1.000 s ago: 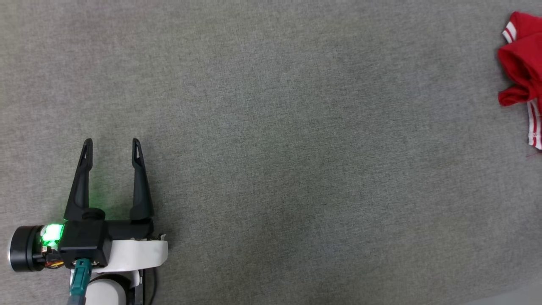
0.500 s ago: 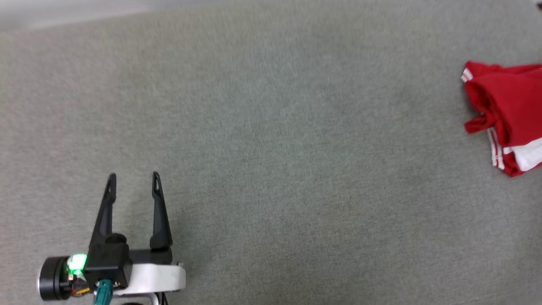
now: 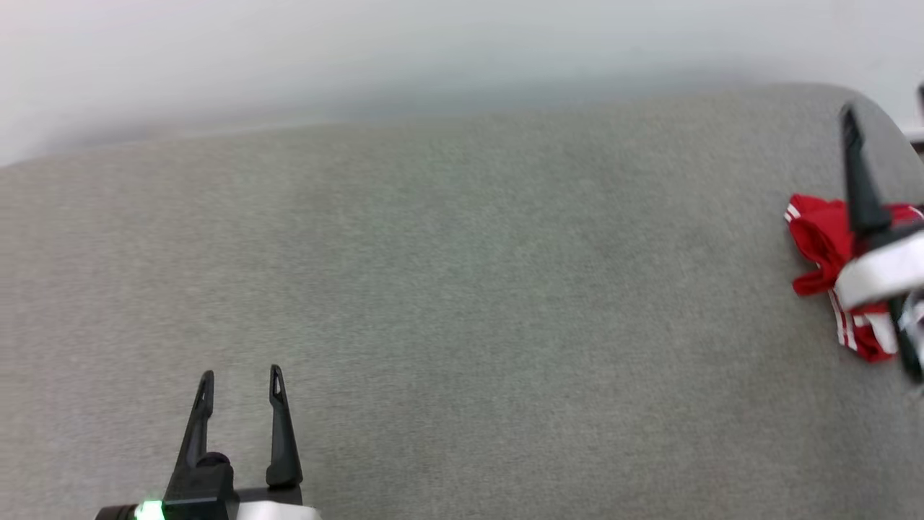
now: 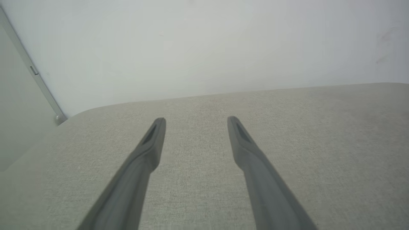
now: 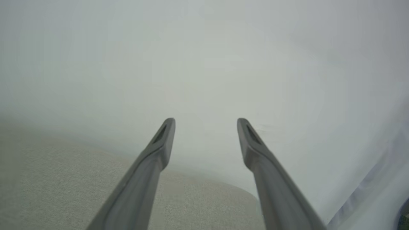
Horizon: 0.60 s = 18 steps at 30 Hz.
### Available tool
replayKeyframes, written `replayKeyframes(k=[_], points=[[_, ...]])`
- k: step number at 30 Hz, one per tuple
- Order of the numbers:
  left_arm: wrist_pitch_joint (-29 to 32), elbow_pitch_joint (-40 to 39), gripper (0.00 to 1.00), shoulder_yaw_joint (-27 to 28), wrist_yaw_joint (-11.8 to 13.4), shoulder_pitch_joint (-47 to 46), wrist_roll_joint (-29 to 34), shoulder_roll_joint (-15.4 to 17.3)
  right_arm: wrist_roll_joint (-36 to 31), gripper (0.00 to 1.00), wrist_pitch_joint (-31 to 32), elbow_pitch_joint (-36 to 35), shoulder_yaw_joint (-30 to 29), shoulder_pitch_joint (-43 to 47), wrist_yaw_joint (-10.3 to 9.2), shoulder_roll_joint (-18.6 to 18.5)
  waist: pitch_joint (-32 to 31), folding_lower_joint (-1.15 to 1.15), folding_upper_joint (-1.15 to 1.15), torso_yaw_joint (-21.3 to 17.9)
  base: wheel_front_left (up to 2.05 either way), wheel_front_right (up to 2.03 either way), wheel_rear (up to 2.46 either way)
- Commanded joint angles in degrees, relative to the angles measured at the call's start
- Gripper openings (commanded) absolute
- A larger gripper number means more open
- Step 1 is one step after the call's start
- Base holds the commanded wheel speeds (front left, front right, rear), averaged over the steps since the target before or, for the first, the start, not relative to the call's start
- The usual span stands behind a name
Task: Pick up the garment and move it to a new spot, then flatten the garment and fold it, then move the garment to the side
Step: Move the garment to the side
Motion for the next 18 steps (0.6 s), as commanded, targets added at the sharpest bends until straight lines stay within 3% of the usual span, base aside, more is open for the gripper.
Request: replayKeyframes(k=[1, 9, 18], points=[[-0.1, 0.4, 1.00, 0.0, 0.1, 0.9, -0.2, -0.3, -0.1, 1.00, -0.1, -2.7, -1.1, 3.7, -0.07, 1.8, -2.0, 0.01, 0.00, 1.9, 0.00, 0.00, 0.00], [-0.1, 2.3, 1.00, 0.1, -0.6, 2.0, -0.2, -0.6, 0.1, 1.00, -0.1, -15.6, -3.1, 20.2, -0.06, 10.6, -3.9, 0.01, 0.00, 4.5, 0.00, 0.00, 0.00], [-0.1, 3.7, 1.00, 0.0, -1.7, 3.1, -0.5, -0.7, 0.7, 1.00, -0.1, -20.5, -5.1, 33.3, -0.06, 16.6, -5.6, 0.01, 0.00, 5.5, 0.00, 0.00, 0.00]])
